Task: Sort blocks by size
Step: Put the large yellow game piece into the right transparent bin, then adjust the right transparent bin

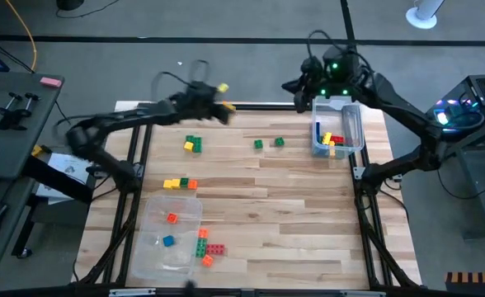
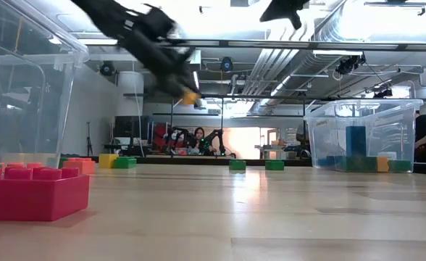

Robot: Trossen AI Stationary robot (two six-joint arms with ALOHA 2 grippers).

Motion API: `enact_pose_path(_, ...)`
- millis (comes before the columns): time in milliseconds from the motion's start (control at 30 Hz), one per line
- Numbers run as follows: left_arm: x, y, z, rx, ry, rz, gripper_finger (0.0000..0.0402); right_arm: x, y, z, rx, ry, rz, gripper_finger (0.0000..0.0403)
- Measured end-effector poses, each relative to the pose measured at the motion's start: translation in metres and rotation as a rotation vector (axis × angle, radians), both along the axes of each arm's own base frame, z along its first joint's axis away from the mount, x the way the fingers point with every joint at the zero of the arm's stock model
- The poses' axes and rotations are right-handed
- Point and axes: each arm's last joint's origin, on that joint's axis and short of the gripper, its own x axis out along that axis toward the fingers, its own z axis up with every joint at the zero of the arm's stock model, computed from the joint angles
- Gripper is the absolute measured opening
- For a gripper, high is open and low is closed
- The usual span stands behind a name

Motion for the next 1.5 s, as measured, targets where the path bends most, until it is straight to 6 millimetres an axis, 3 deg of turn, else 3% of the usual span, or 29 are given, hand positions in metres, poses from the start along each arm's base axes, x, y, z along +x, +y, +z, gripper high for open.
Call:
enact_pose_path(133,0.072,-0.010,-0.017,0.018,-0.155,-0.215,0.0095,-0.002,0.000,0.014,-0.008,-0.069,-0.019,0.0000)
enact_pose_path(300,0.148,-0.020,-0.015,0.110,-0.370,-0.362,0.0095,0.001,-0.002,0.022,-0.045,-0.141,-0.023,0.0000)
enact_pose_path(467,0.203,-0.020,-0.009,0.202,-0.446,-0.420,0.0095,0.002,-0.003,0.023,-0.061,-0.156,-0.031,0.0000)
enact_pose_path(700,0.262,-0.013,-0.021,0.282,-0.534,-0.444,0.0095,0.002,-0.003,0.023,-0.060,-0.158,-0.032,0.0000)
enact_pose_path(867,0.288,-0.004,-0.034,0.357,-0.628,-0.416,0.0095,0.002,-0.003,0.023,-0.060,-0.158,-0.032,0.0000)
enact_pose_path(967,0.291,-0.002,-0.055,0.401,-0.641,-0.357,0.0099,0.002,-0.003,0.023,-0.051,-0.162,-0.036,0.0000)
enact_pose_path(1067,0.290,-0.001,-0.074,0.377,-0.565,-0.311,0.0148,0.002,-0.003,0.023,-0.036,-0.166,-0.041,0.0000)
enact_pose_path(1133,0.290,-0.001,-0.076,0.381,-0.532,-0.318,0.0193,0.002,-0.003,0.023,-0.034,-0.168,-0.042,0.0000)
enact_pose_path(1300,0.292,0.001,-0.058,0.390,-0.567,-0.345,0.0278,0.002,-0.003,0.023,-0.041,-0.165,-0.038,0.0000)
enact_pose_path(1500,0.281,0.001,-0.017,0.352,-0.587,-0.518,0.0303,0.003,-0.003,0.025,-0.055,-0.181,-0.037,0.0000)
